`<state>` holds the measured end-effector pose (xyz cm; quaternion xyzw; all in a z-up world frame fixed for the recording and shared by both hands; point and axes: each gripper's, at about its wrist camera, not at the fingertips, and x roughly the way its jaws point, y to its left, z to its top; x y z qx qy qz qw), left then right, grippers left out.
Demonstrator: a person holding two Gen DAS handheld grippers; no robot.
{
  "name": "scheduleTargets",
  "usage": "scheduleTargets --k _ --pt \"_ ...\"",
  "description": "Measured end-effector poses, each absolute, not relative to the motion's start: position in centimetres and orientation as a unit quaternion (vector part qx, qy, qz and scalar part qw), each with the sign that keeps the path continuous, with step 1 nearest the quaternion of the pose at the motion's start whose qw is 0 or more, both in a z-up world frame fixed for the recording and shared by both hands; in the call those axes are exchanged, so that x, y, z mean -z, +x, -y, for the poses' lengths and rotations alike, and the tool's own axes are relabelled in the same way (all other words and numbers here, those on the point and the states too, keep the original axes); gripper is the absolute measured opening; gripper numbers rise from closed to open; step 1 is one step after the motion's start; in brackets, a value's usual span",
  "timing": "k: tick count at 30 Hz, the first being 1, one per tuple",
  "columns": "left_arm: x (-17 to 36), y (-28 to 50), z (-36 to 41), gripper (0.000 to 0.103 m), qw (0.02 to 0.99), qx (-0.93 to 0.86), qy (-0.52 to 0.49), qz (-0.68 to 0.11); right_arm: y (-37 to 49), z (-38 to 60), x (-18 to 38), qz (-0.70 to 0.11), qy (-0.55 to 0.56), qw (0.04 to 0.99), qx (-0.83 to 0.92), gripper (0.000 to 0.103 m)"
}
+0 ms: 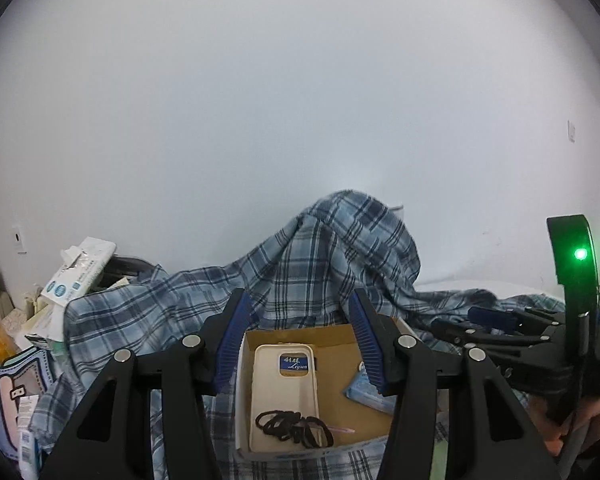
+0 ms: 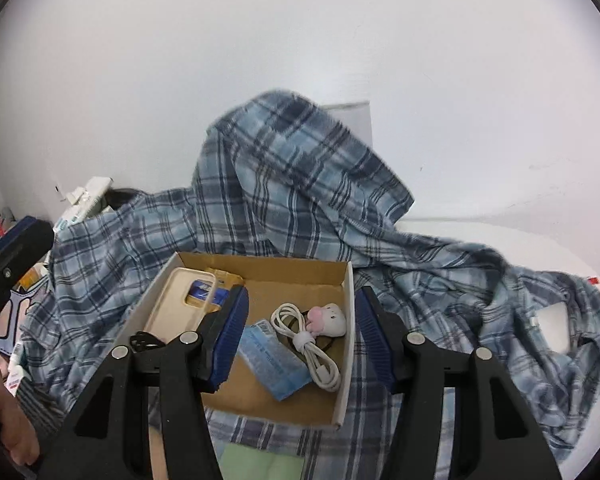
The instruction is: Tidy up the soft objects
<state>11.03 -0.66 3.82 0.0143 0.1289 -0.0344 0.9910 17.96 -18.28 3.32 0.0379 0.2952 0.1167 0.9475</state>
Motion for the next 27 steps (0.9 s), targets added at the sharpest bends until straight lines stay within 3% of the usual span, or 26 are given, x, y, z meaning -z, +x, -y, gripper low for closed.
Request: scheduleTargets --k 12,14,19,22,25,27 --pt "-3.9 3.2 -1.8 0.054 0.989 0.042 -0.01 -0.14 8.4 18.5 -4.7 -0.274 0.035 0.952 -0.129 0.055" --pt "-3.1 2.1 -2.1 0.059 0.988 0.049 -0.019 -0.146 7.4 18.3 -4.1 -0.282 0.036 0.95 -0.131 0.055" --pt "-1.0 0.2 -1.9 0.084 0.991 0.033 -0.016 -0.126 5.7 17.3 -2.4 -0.289 0.021 0.95 -0.113 0.055" --pt "-0.1 0.0 -2.0 0.086 0.991 0.041 -0.019 -0.124 5.2 16.9 -1.5 -0.294 0.025 0.949 -0.109 0.056" --pt "0.8 -0.2 -2.1 0.09 0.992 0.048 -0.02 -0.119 4.7 16.5 -0.3 -0.294 0.013 0.95 -0.104 0.065" --pt "1.2 -0.1 -2.1 0.09 0.991 0.056 -0.021 -0.119 4.5 16.0 0.3 -0.291 -0.006 0.952 -0.096 0.066"
